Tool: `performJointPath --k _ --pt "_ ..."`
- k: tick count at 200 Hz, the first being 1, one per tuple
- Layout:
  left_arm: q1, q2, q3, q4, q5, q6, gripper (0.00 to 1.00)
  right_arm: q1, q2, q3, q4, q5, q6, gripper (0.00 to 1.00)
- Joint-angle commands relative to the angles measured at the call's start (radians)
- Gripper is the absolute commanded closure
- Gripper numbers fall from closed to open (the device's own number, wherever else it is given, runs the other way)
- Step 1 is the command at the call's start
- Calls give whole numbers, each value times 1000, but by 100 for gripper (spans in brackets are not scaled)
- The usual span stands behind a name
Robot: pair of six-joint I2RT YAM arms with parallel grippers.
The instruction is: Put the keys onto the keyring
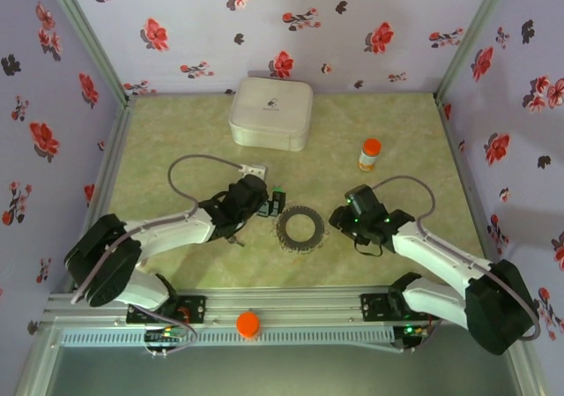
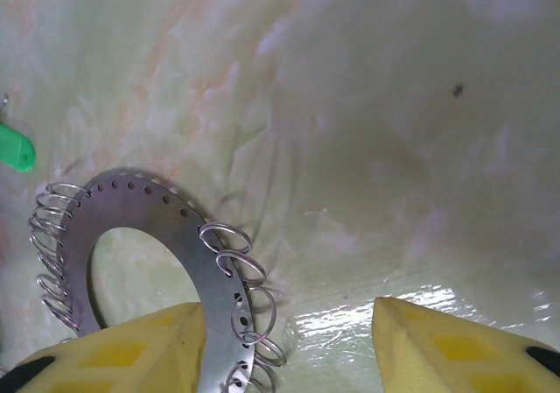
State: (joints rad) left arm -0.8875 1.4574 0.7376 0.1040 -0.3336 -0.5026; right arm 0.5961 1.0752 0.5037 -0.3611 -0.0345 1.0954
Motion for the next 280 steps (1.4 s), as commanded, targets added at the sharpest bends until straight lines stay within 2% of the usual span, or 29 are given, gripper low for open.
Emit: performJointPath --k 1,49,90,203,280 --pt "-8 51 9 155 -18 32 0 26 -11 -28 101 -8 206 47" --pt "-11 65 5 239 -16 41 0 100 -13 -70 84 35 345 49" --pt "-10 67 -1 240 -18 41 0 120 0 -135 194 26 436 51" --pt "-24 57 3 223 -4 62 0 120 134 -91 316 -15 438 68" --pt "-31 64 9 221 -4 65 0 120 111 -74 296 -15 450 65"
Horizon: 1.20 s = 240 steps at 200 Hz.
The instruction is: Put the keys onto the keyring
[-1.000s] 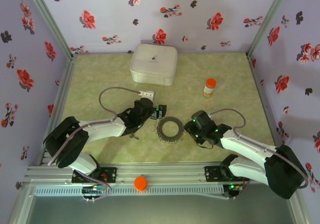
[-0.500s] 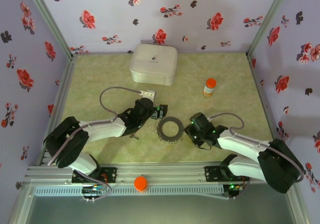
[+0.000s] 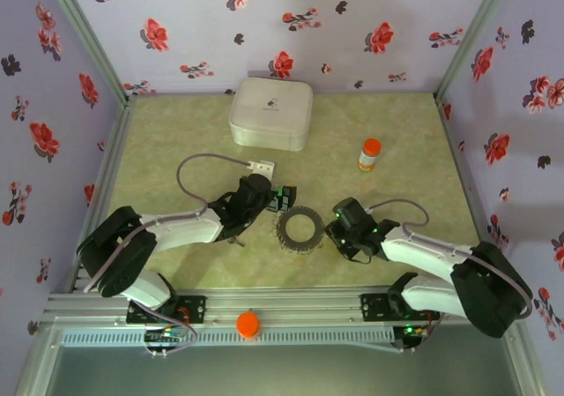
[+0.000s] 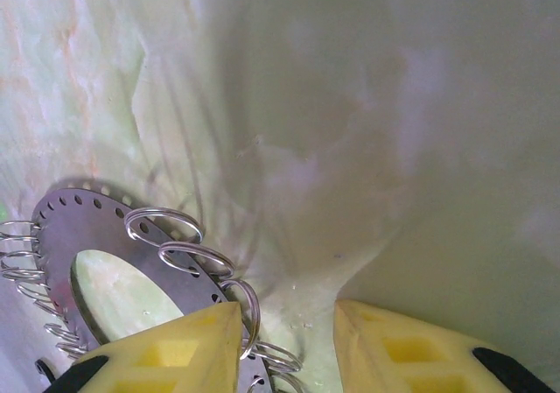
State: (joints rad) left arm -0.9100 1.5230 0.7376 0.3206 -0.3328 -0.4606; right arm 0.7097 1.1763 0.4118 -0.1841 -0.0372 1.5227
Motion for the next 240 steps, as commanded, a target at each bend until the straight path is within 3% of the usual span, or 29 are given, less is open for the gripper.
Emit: performJointPath --k 1,84,139,188,240 --pt "-9 -2 9 5 -5 23 0 7 9 18 119 -12 22 65" --pt "-10 21 34 -1 7 26 0 7 -40 23 61 -4 66 66" --pt "-10 34 43 2 13 28 0 1 -128 46 -128 82 52 66" --pt "-10 35 40 4 18 18 0 -10 -40 22 41 -13 62 66" --pt "-12 35 30 14 18 4 0 -11 -24 13 25 -3 60 64"
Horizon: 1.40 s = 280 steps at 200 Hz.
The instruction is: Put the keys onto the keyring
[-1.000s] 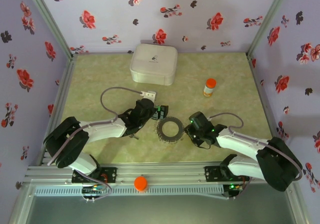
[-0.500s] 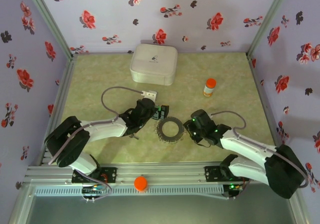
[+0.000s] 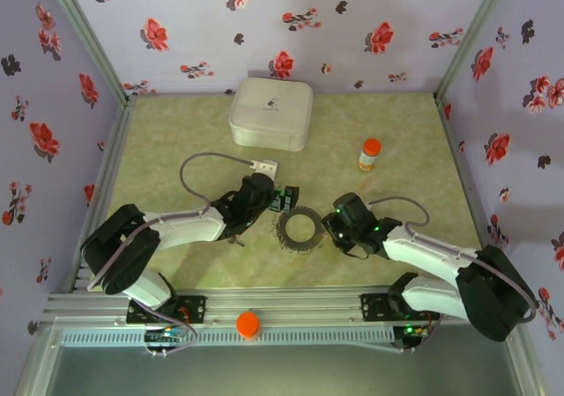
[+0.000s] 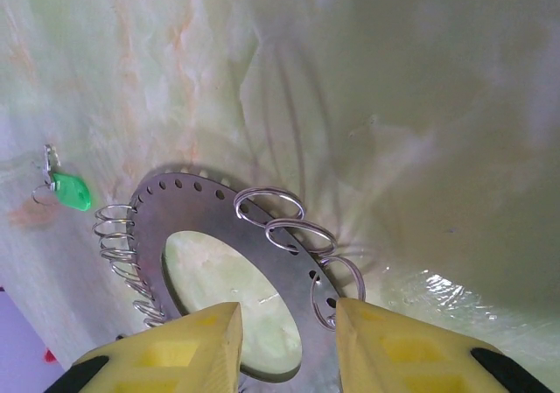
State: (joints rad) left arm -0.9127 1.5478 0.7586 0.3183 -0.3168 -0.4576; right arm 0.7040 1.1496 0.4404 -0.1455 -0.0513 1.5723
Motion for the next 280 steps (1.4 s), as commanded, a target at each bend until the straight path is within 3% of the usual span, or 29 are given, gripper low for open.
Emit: performJointPath --k 1,50,122,280 --pt "-9 11 9 15 2 1 0 -5 2 -15 -16 13 10 64" --pt "-11 9 1 22 2 -6 0 -12 -80 13 -195 92 -41 60" --pt "-18 13 -10 25 3 -25 0 -18 -44 -35 -40 6 -11 61" --pt "-29 9 -19 36 2 -18 0 -18 3 -55 59 -30 5 64"
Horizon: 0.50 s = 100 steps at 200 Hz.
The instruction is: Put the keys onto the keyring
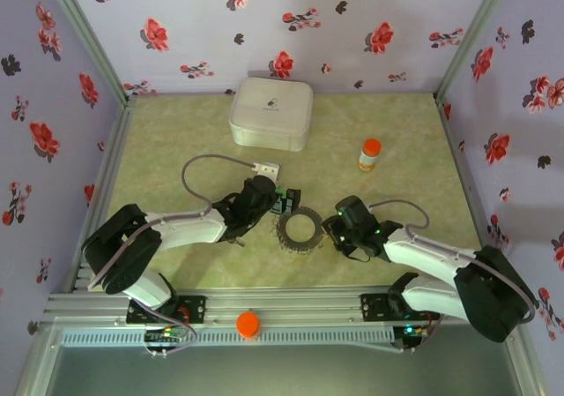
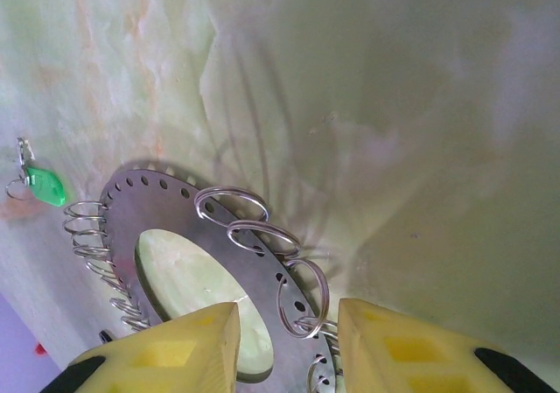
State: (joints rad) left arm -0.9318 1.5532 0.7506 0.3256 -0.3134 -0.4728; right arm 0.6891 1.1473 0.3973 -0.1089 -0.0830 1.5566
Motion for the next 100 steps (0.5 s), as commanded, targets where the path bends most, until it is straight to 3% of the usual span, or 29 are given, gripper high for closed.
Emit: performJointPath --k 1,100 --pt "-10 4 -11 29 -1 -3 0 -3 6 -13 23 2 20 64" --pt "-15 -1 -14 43 -8 2 0 -3 34 -32 59 15 34 67"
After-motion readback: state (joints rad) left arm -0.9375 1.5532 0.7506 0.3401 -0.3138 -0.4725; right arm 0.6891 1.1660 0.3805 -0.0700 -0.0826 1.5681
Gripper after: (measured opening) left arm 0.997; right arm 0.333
